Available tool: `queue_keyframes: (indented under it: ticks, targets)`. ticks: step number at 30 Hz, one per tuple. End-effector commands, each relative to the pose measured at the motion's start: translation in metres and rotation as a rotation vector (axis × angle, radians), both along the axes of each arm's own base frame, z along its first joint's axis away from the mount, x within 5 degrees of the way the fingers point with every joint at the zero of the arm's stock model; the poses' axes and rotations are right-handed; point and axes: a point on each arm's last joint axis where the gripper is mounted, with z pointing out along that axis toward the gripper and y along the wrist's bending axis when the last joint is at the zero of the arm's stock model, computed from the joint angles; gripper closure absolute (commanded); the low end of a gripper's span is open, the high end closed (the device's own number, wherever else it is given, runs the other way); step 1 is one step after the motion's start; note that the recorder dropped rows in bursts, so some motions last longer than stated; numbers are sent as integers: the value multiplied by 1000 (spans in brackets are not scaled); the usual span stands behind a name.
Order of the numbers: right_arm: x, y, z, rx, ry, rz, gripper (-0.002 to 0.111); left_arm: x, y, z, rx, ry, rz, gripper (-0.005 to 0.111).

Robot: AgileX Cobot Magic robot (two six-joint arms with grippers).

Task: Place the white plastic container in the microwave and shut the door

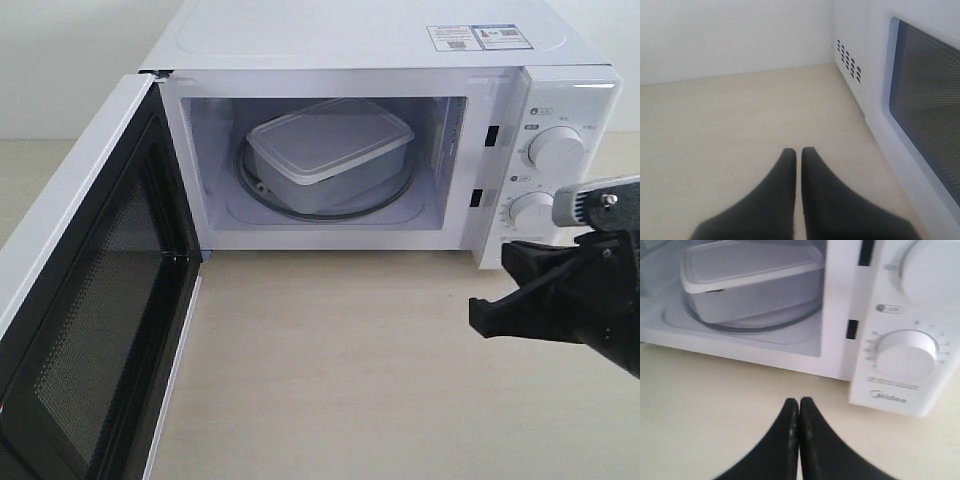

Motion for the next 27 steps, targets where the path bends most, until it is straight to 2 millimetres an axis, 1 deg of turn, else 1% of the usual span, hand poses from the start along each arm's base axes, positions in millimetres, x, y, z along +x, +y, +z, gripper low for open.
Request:
queue_keyframes:
  ticks: [1, 10, 13, 27]
  targets:
    - [7, -20, 0, -14, 1, -99, 108, 0, 0, -1, 2, 0, 4, 102]
    - [9, -43, 12, -67, -62, -165, 108, 0, 0, -1, 2, 0, 4, 102]
    - [8, -44, 14, -83, -70, -157, 108, 0, 0, -1, 2, 0, 4, 102]
    - [7, -43, 12, -84, -40, -147, 108, 0, 0, 1, 1, -22, 3, 102]
